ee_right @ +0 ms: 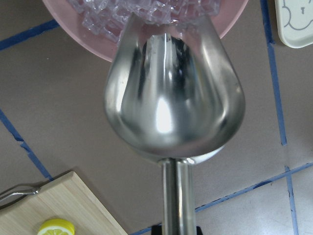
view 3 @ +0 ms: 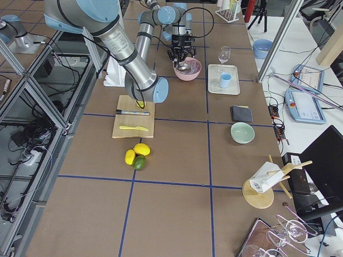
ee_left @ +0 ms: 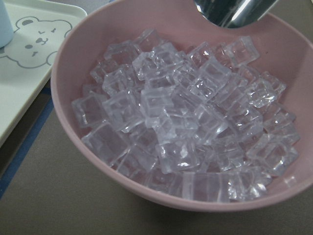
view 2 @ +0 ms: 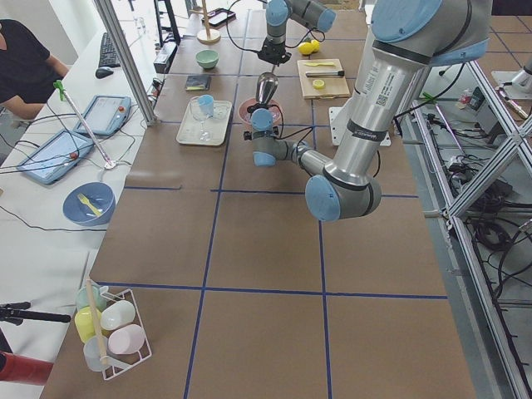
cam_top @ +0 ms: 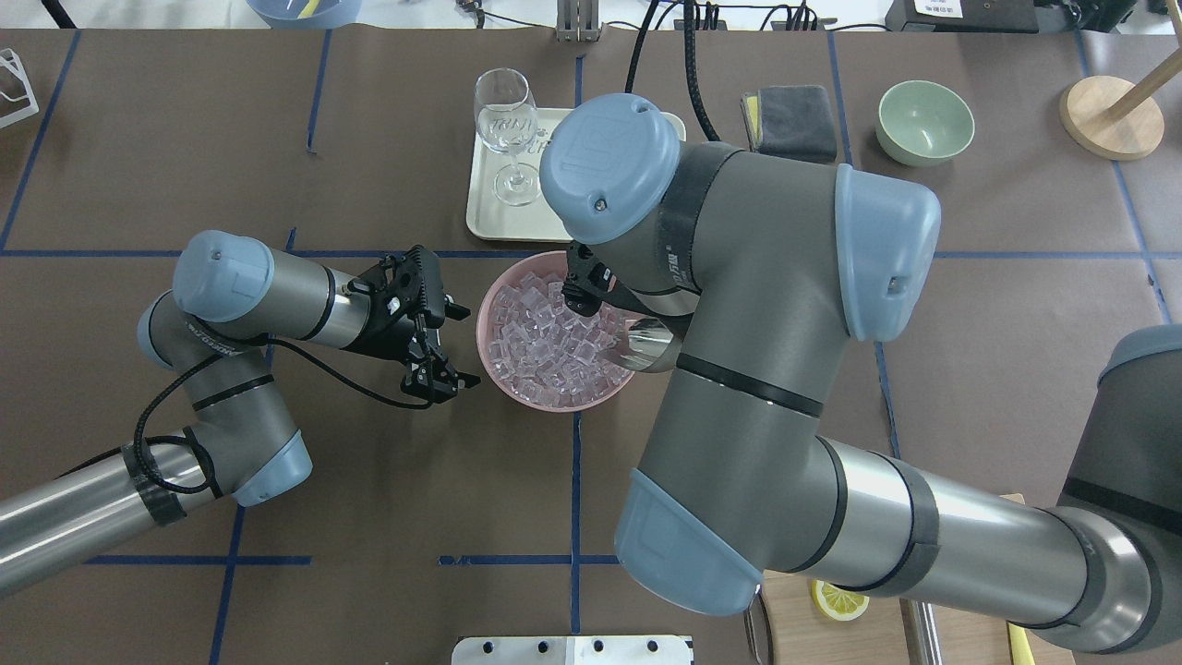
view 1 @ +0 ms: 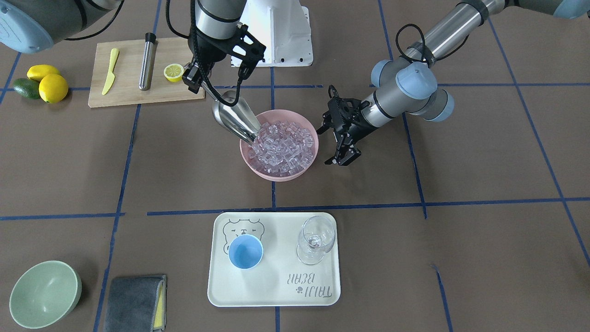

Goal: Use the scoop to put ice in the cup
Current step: 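Lower the scoop into the ice cubes with the right gripper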

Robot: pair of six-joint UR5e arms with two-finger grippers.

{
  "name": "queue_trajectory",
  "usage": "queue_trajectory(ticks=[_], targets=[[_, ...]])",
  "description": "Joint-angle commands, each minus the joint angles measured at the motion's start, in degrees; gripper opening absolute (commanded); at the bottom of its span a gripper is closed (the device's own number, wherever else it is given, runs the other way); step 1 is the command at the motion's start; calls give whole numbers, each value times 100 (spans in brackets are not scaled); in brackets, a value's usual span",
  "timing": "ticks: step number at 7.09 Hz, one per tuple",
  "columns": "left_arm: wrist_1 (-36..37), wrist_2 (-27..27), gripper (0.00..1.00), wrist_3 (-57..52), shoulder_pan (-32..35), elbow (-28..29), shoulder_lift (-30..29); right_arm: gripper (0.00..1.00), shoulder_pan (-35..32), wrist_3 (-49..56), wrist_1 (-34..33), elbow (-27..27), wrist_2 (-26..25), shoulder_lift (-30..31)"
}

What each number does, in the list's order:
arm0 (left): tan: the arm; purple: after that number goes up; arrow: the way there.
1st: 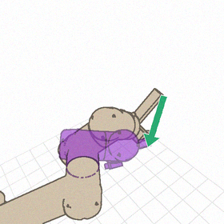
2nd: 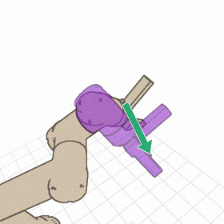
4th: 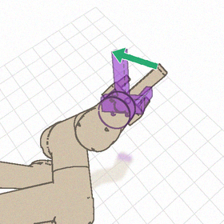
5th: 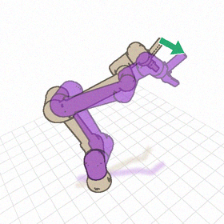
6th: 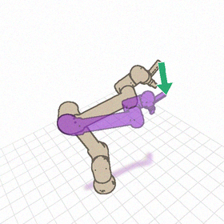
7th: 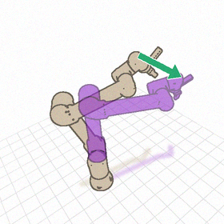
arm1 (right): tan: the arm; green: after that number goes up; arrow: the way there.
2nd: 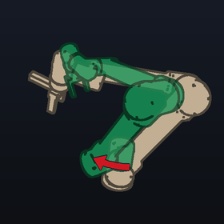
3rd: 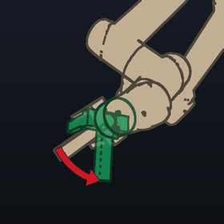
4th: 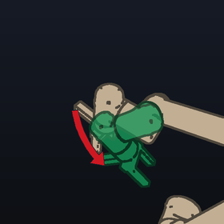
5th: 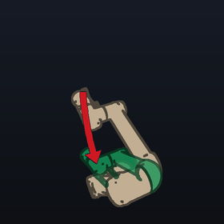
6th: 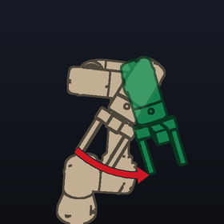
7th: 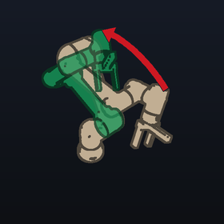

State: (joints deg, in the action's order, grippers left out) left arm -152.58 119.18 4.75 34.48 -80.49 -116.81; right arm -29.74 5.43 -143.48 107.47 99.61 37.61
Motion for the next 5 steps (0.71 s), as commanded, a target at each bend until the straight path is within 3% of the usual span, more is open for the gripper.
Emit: queue_trajectory(ticks=[1, 3, 5], targets=[[-43, 0, 100, 0, -12, 7, 9, 0, 4, 10, -5, -304, -3, -87], [-43, 0, 100, 0, -38, 7, 18, 0, 4, 10, -5, -1076, 40, -612], [-43, 0, 100, 0, -38, 7, 18, 0, 12, 2, 21, -1115, 76, -641]])
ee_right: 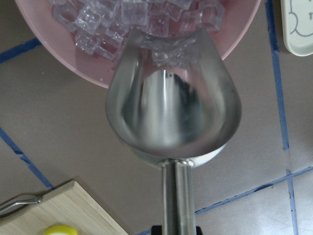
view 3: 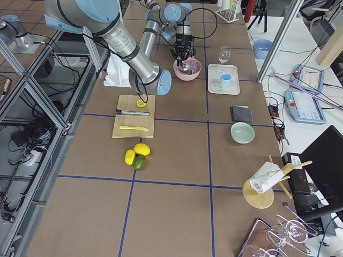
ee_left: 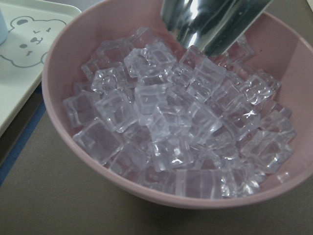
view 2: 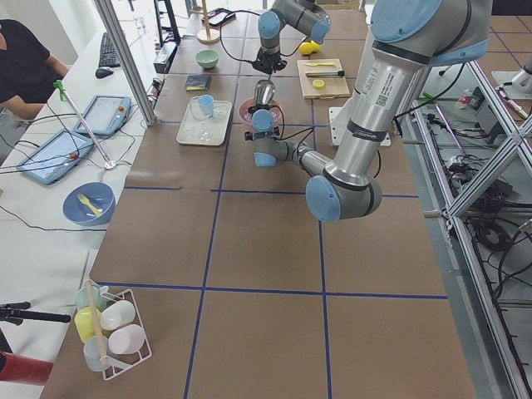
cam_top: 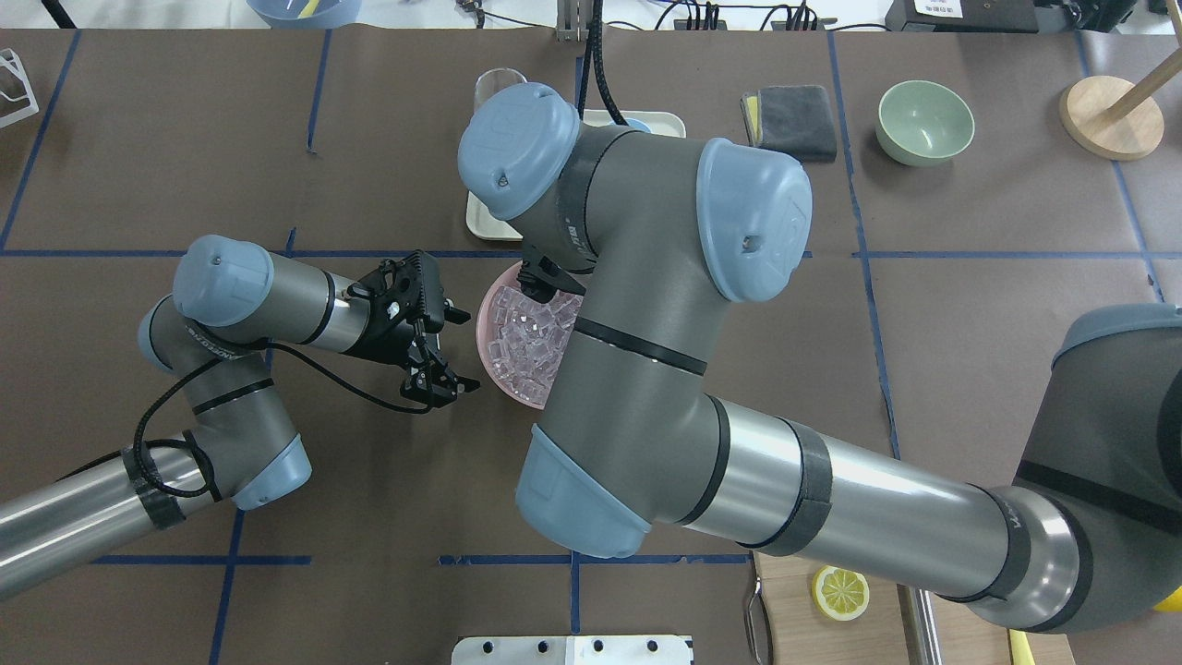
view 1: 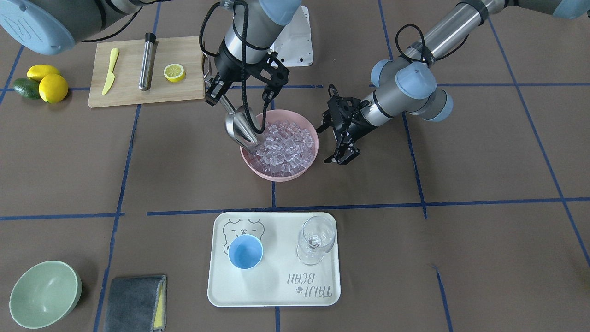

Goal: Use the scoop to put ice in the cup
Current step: 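Lower the scoop into the ice cubes with the right gripper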

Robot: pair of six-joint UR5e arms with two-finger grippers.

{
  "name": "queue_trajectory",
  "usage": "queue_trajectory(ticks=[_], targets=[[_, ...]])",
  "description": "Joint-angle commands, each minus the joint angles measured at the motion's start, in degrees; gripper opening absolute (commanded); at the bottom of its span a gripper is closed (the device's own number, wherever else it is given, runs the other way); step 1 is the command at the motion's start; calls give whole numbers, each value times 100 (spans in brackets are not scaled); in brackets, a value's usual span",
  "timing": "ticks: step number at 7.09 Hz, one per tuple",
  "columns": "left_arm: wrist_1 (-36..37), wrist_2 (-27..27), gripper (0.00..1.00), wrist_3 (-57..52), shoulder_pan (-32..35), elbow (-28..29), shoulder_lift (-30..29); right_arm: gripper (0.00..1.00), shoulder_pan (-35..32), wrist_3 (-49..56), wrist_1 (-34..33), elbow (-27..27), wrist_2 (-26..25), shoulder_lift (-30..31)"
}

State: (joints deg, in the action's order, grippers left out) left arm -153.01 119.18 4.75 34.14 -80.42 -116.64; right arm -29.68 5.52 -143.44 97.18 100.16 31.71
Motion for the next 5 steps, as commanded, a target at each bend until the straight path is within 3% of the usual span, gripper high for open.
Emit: queue_trajectory(ticks=[1, 5], targets=[[0, 0, 100, 0, -13, 0, 1, 0, 40, -25, 52, -94, 21, -25], [0, -9, 100, 0, -13, 0, -8, 0, 111, -69, 833, -50, 73, 396]])
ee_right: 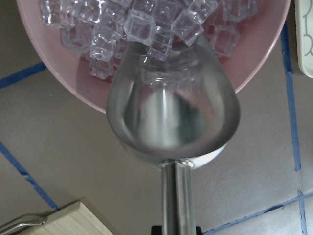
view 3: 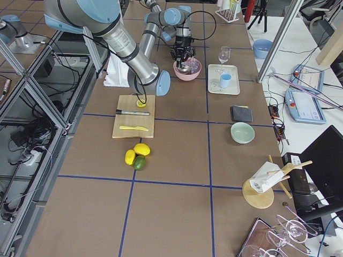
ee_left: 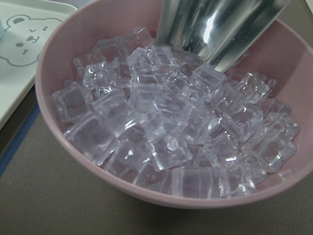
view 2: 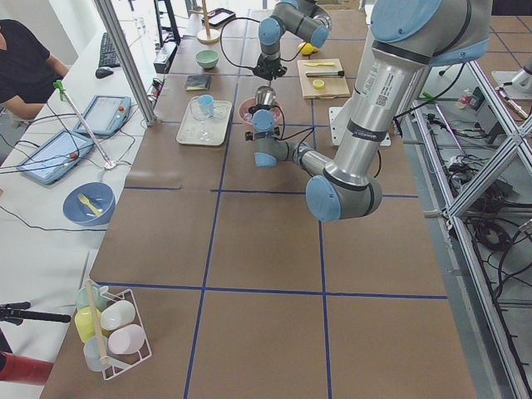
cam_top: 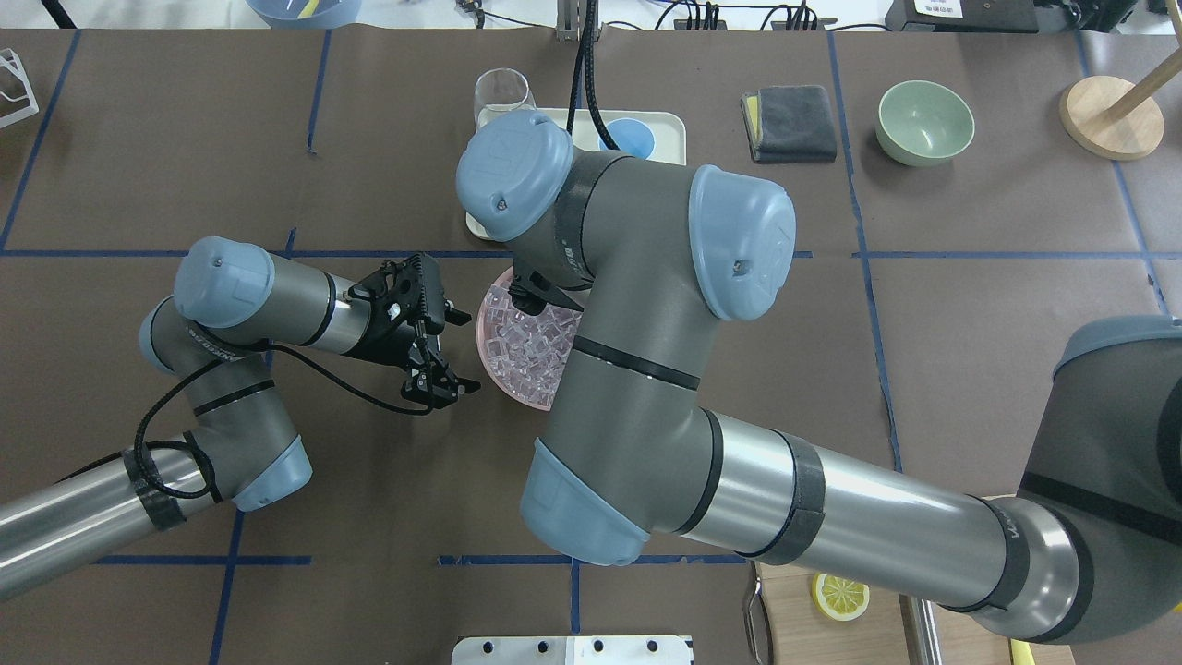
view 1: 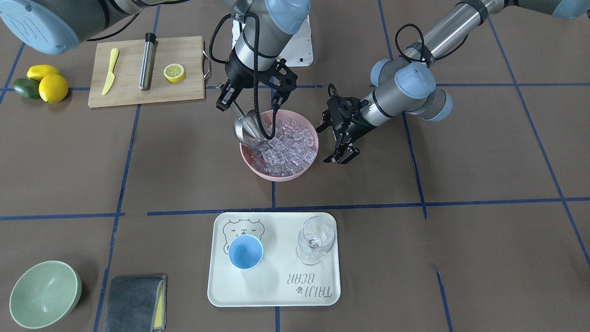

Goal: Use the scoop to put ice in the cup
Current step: 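Lower the scoop into the ice cubes with the right gripper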

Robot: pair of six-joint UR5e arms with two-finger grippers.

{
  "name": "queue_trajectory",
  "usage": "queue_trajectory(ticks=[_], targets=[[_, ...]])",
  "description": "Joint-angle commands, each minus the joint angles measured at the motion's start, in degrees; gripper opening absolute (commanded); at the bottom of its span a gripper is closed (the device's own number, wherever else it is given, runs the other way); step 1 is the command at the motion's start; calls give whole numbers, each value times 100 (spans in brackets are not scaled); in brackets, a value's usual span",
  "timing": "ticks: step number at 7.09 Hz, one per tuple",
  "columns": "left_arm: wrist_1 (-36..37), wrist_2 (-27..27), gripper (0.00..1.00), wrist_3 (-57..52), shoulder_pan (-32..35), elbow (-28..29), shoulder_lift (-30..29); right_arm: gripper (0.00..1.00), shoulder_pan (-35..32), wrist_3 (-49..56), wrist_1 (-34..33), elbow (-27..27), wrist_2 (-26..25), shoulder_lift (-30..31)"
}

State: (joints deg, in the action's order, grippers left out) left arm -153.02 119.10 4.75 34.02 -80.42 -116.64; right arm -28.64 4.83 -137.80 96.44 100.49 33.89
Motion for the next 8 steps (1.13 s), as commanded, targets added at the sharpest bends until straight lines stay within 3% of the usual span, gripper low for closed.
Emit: queue_trajectory(ticks=[1, 6, 8], targets=[[0, 0, 100, 0, 0, 0, -8, 0, 8, 0, 402, 32, 102, 249], [0, 0, 100, 0, -9, -9, -34, 0, -10, 44, 746, 59, 304, 557], [-9, 0, 100, 0, -9, -9, -34, 0, -27, 44, 1218, 59, 426, 785]])
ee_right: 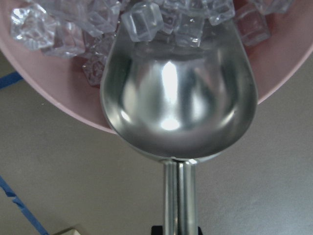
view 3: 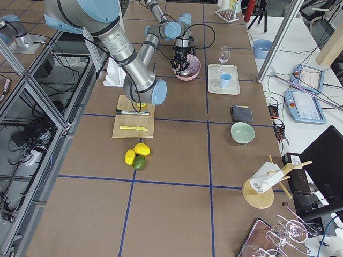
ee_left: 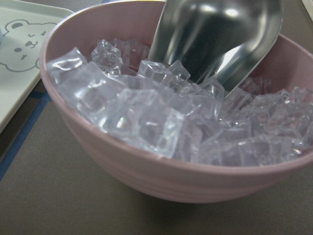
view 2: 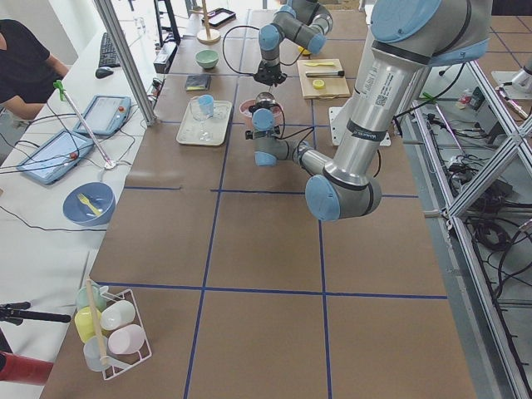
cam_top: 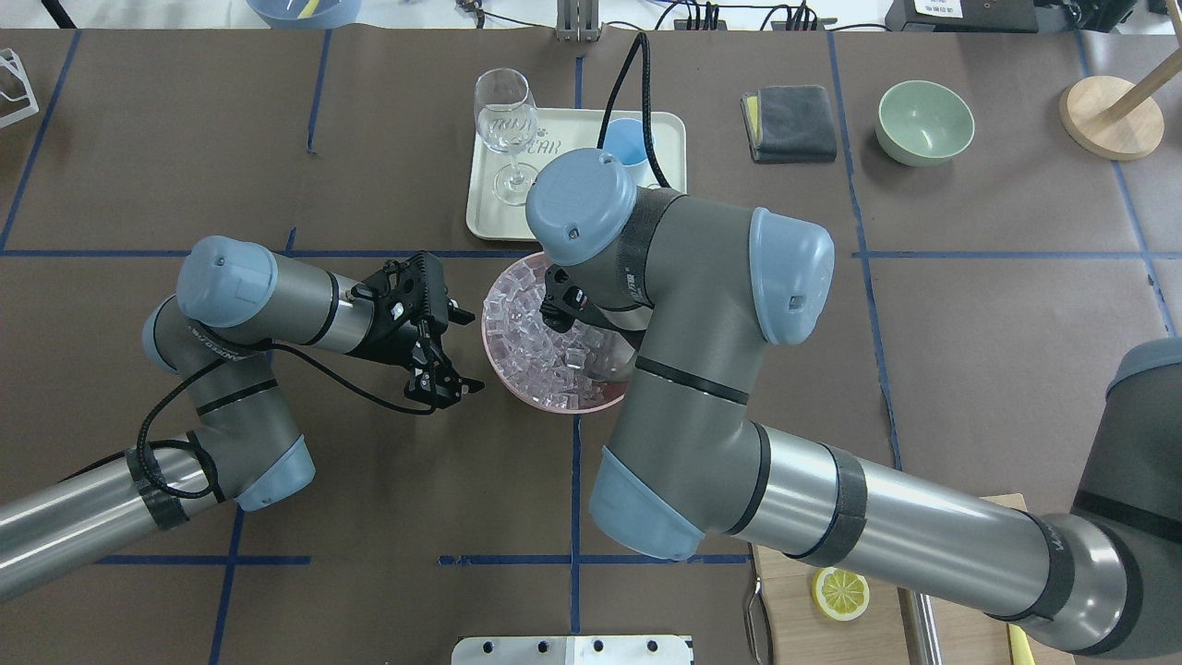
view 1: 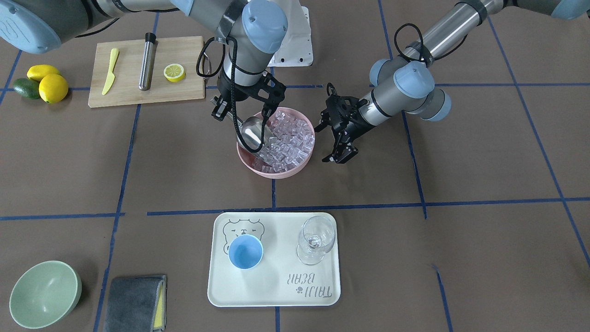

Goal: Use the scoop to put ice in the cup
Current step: 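Push the scoop through the ice toward the left gripper to fill it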

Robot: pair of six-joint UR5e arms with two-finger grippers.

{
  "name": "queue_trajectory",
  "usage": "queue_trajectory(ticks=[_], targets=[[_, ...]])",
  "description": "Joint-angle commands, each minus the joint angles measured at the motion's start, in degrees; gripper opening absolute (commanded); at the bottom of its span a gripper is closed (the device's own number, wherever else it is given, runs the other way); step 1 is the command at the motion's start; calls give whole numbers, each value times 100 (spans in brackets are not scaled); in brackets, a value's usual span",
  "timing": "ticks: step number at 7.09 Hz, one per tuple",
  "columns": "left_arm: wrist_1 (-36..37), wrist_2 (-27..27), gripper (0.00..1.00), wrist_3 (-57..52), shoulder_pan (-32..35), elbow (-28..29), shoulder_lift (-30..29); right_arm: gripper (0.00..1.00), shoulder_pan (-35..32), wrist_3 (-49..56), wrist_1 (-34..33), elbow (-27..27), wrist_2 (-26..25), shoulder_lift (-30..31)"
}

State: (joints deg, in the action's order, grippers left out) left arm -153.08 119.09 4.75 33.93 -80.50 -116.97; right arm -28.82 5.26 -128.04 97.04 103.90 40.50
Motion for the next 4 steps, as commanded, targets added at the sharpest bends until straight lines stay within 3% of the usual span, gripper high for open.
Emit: queue_trajectory(ticks=[1, 4], targets=[[-3, 0, 100, 0, 0, 0, -2, 0, -53, 2, 262, 8, 130, 211], [-3, 0, 100, 0, 0, 0, -2, 0, -71, -16, 490, 184, 201, 379]])
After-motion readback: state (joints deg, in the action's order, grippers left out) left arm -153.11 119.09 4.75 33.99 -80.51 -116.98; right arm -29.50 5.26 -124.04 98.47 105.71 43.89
